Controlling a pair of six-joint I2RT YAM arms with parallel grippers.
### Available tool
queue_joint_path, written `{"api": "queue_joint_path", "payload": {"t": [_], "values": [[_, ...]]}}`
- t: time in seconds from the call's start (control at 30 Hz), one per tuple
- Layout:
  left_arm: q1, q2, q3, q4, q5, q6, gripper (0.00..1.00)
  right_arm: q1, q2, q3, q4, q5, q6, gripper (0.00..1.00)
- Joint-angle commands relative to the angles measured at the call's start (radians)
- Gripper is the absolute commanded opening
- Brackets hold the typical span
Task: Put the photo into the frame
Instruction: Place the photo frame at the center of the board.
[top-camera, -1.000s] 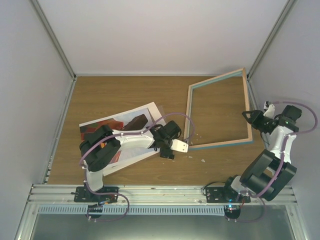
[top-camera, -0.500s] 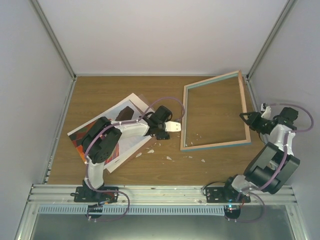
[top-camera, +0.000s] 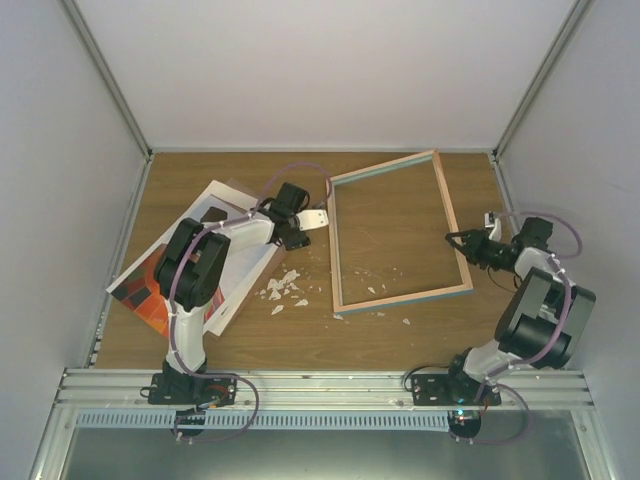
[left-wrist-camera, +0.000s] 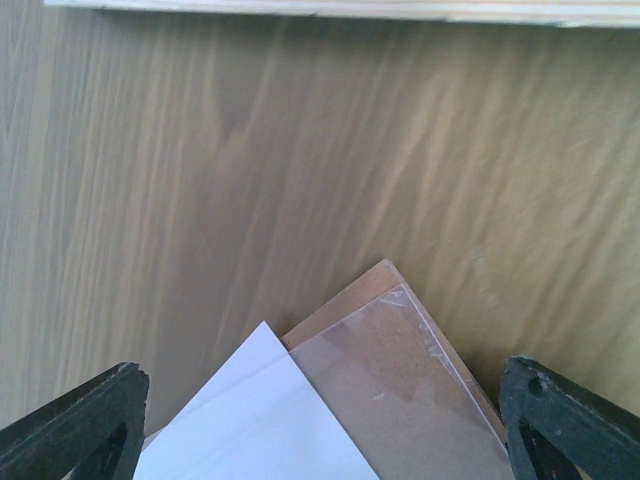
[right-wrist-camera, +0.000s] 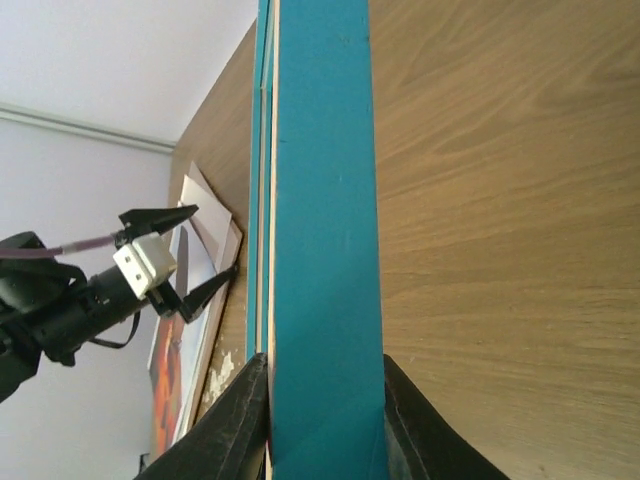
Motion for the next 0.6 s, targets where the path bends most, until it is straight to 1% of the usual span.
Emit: {"api": "queue_joint_path", "payload": {"t": [0.0, 0.1, 0.2, 0.23, 0.37, 0.4, 0.47, 0.5, 0.53, 0.57], "values": [[0.050, 0.023, 0.046, -0.060, 0.001, -0.020, 0.95, 0.033, 0.075, -0.038, 0.087, 0.050, 0.027, 0.01], [0.071, 0.029, 0.049, -0.053, -0.003, -0.018, 0.95, 0.067, 0.125, -0.046, 0.116, 0.040, 0.057, 0.01], [0.088, 0.031, 0.061, -0.061, 0.005, -0.037, 0.95, 0.102, 0.137, -0.077, 0.161, 0.034, 0.089, 0.01], [0.093, 0.030, 0.069, -0.071, 0.018, -0.052, 0.95, 0.111, 0.138, -0.093, 0.183, 0.030, 0.100, 0.01], [0.097, 0.001, 0.116, -0.155, 0.126, -0.158, 0.96, 0.134, 0.136, -0.136, 0.219, 0.044, 0.108, 0.07], [0.096, -0.015, 0.119, -0.162, 0.157, -0.181, 0.96, 0.135, 0.132, -0.140, 0.216, 0.051, 0.106, 0.14], [0.097, -0.044, 0.123, -0.179, 0.196, -0.222, 0.96, 0.135, 0.115, -0.150, 0.200, 0.060, 0.095, 0.32], [0.097, -0.059, 0.126, -0.187, 0.211, -0.238, 0.96, 0.135, 0.102, -0.157, 0.188, 0.068, 0.090, 0.45], [0.098, -0.070, 0.131, -0.197, 0.226, -0.256, 0.97, 0.135, 0.081, -0.164, 0.178, 0.076, 0.081, 0.61], [0.100, -0.085, 0.134, -0.213, 0.240, -0.269, 0.97, 0.135, 0.058, -0.174, 0.167, 0.086, 0.075, 0.66]]}}
